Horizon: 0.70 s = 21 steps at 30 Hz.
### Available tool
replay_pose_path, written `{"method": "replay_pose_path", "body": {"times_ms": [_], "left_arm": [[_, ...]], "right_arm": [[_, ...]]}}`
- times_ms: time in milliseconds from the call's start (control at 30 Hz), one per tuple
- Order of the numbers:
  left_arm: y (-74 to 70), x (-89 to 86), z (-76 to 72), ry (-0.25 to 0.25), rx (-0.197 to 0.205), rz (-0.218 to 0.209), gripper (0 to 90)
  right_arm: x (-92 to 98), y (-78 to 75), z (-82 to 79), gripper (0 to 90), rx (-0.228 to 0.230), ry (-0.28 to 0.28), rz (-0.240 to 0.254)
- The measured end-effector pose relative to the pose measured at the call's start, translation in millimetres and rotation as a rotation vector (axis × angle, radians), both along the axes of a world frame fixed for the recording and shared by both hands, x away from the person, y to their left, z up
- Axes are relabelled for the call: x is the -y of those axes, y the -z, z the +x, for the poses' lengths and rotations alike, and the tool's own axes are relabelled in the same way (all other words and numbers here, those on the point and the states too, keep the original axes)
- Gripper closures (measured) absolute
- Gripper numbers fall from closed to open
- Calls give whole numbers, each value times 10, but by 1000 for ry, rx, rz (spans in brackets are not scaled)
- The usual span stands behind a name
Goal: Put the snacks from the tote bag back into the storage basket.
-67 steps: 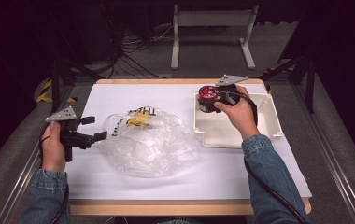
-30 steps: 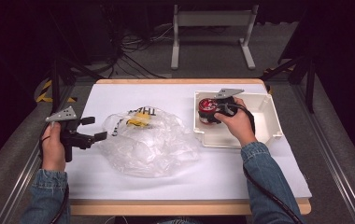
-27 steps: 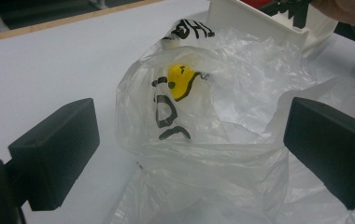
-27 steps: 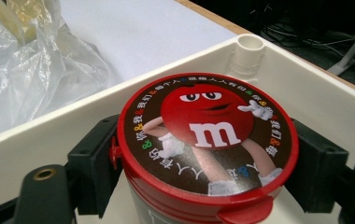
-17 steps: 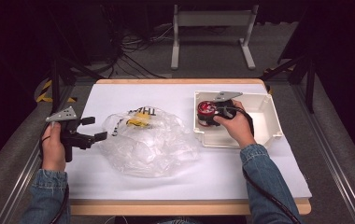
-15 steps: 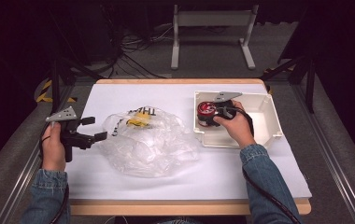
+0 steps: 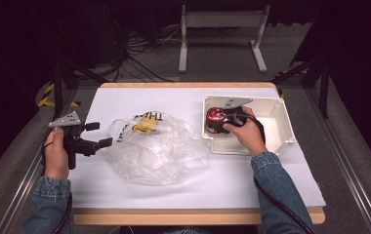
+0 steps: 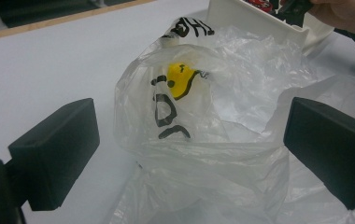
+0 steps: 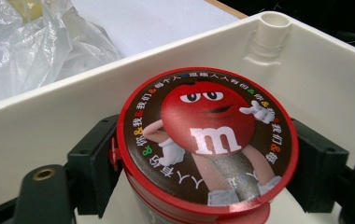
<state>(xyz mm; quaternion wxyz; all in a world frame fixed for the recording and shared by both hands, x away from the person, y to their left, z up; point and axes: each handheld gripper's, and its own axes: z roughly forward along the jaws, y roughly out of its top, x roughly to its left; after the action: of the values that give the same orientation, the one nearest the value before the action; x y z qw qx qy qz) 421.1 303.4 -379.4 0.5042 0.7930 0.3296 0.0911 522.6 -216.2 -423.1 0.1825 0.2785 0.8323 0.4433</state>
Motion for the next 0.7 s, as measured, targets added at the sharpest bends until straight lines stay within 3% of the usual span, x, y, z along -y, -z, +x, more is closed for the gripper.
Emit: {"method": "replay_pose_path", "body": {"times_ms": [133,267,400,700], "left_arm": [[11,15,-2,6,-4,8,43],[28,24,-9,5,-8,10,43],[38,17,-26,5,-8,18,42],[65,32,-115,-1,-16,45,37]], "right_arm": [[-2,-4,-7,215,0,-1,-6],[11,-32,-14,93,-8,17,17],[43,-91,-35,52,-5,37,24],[57,-434,-210,48,9,59,77]]}}
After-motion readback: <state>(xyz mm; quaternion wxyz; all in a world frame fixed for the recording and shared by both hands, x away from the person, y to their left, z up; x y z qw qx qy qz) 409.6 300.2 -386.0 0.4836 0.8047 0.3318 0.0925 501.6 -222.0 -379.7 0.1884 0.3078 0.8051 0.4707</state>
